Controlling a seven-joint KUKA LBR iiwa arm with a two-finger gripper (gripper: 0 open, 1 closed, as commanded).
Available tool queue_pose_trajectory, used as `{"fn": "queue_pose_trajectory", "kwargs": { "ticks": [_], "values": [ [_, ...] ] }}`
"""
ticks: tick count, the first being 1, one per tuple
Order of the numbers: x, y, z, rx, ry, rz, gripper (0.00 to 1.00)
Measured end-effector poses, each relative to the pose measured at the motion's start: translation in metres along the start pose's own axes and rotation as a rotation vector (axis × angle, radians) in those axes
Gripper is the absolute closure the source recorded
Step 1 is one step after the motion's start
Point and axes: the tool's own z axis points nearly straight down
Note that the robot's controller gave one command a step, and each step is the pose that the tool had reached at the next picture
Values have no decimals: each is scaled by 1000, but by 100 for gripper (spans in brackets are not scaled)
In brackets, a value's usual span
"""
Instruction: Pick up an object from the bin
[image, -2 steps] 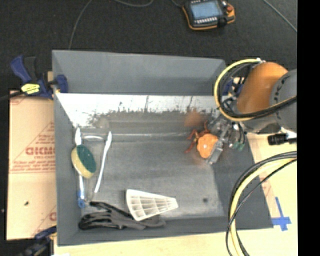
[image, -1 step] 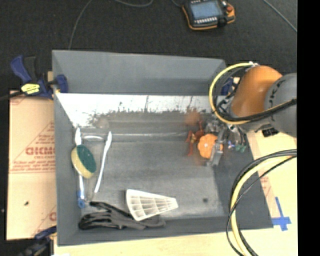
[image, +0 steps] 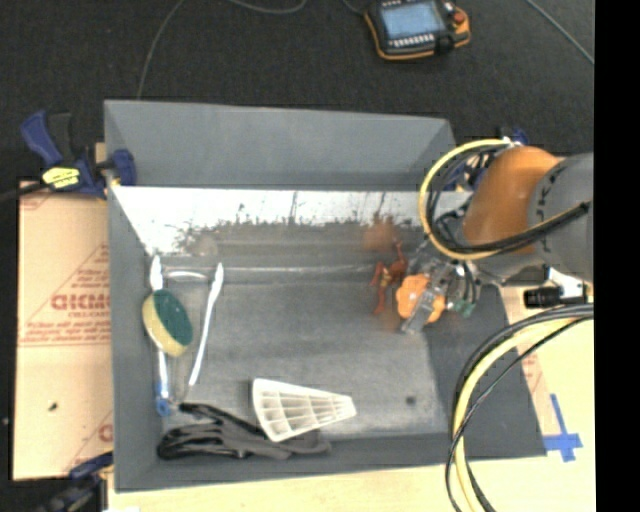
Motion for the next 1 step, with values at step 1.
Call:
{"fn": "queue_pose_trajectory", "kwargs": {
  "ticks": [1],
  "values": [
    [0,0,0,0,0,-1,100]
  ]
}}
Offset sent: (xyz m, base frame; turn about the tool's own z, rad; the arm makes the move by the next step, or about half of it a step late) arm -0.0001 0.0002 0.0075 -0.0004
